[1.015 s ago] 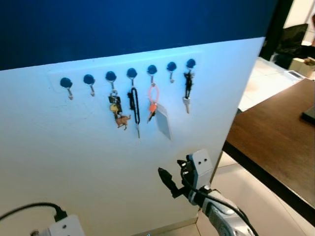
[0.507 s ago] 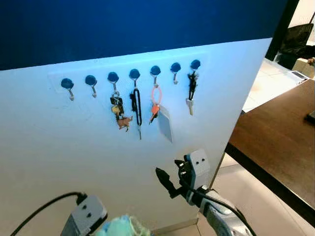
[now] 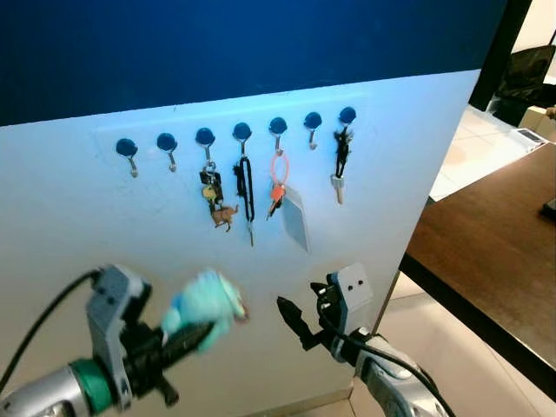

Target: Hang keys on a hook

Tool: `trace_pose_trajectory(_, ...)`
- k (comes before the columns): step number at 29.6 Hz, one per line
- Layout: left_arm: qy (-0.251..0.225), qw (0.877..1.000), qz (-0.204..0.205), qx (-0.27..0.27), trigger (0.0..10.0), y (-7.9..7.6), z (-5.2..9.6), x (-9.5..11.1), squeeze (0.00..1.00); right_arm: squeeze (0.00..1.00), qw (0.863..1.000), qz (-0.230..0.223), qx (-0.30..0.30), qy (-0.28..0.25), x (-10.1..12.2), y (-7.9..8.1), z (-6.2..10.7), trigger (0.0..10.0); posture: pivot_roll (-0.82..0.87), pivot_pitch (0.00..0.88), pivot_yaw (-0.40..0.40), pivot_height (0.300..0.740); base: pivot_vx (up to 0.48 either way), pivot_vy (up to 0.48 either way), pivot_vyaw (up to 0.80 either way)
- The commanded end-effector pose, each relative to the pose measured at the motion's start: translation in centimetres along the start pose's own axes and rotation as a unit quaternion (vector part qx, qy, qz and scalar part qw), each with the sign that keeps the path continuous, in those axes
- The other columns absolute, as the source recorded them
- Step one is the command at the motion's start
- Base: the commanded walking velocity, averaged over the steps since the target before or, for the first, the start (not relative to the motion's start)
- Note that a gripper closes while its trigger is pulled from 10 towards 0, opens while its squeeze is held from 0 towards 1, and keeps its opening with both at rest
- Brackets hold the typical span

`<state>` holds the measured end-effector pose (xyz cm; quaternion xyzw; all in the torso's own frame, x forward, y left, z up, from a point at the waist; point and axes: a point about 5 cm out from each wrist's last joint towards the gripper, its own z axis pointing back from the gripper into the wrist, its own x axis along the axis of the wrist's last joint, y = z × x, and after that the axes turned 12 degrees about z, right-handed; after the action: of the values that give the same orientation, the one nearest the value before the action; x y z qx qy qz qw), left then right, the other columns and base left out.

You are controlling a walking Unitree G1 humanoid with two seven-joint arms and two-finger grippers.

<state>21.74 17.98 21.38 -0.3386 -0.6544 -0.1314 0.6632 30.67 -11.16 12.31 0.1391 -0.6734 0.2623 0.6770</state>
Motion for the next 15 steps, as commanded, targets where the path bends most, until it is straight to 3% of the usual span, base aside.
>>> trace_pose_trajectory(1,-0.044,0.999,-0.004,-0.006,10.0,-0.1,0.4,1.1,0.0,0.0,1.0,0.001,0.008,0.004,-0.3,0.3,0.0,10.0,-0.2,0.055,0.127,0.74,0.0,0.0,0.0)
trace_pose_trajectory(5,-0.068,0.997,0.002,-0.023,10.0,-0.5,0.4,1.6,0.0,0.0,1.0,0.001,0.009,0.003,-0.3,0.4,0.0,10.0,-0.2,0.055,0.127,0.74,0.0,0.0,0.0)
trace_pose_trajectory(9,-0.098,0.995,0.0,-0.016,10.0,-0.6,0.3,2.3,0.0,0.0,1.0,0.001,0.009,0.003,-0.3,0.4,0.0,10.0,-0.2,0.051,0.125,0.74,0.0,0.0,0.0)
trace_pose_trajectory(13,-0.161,0.987,-0.015,0.006,10.0,-0.3,0.3,3.6,0.0,0.0,1.0,0.002,0.009,0.004,-0.3,0.3,0.0,10.0,-0.2,0.051,0.125,0.74,0.0,0.0,0.0)
trace_pose_trajectory(15,-0.161,0.987,-0.015,0.006,10.0,-0.3,0.3,3.6,0.0,0.0,1.0,0.002,0.009,0.004,-0.3,0.3,0.0,10.0,-0.2,0.051,0.125,0.74,0.0,0.0,0.0)
